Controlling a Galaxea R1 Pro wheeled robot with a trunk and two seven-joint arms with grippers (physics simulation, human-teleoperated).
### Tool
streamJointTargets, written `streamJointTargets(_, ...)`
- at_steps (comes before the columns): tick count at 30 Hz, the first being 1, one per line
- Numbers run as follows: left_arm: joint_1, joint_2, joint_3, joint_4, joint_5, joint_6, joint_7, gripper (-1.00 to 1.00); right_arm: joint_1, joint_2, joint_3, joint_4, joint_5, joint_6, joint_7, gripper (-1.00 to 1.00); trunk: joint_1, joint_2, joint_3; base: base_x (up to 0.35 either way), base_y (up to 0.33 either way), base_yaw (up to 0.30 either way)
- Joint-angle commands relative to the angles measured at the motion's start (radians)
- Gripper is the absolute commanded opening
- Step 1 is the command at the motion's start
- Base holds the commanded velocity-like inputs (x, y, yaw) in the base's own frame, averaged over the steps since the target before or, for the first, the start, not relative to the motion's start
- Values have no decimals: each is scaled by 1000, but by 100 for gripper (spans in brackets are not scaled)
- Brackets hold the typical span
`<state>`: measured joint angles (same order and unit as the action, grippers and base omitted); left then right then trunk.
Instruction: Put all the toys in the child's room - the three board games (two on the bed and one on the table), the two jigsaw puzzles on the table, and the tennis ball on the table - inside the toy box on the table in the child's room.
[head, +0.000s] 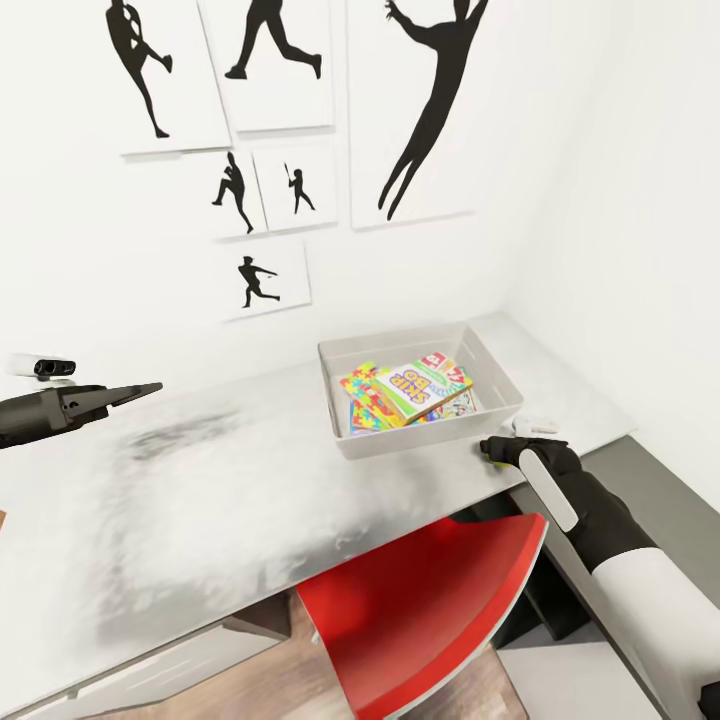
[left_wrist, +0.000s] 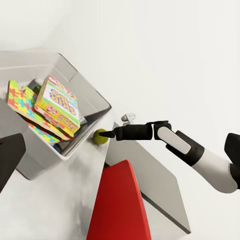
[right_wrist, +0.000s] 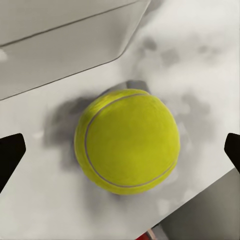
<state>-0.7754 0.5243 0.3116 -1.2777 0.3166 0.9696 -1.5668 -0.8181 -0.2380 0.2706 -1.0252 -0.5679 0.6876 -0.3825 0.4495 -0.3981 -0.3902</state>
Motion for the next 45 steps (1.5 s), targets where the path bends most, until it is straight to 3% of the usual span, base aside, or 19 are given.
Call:
streamJointTargets(1,-1,0,0,0,-1,11,-4,100,-1,-1,4,-1,-10,1,-10,100,1,-2,-3,0,0,0)
streamJointTargets(29,-1,0,0,0,-1,8,-4,100,-1,-12,4,-3,-12,1,-10,100,1,-2,-40,0,0,0)
streamJointTargets(45,-1,0,0,0,-1,8,-4,100,-1,-12,4,-2,-12,0,-10,100,1,-2,-42,27,0,0)
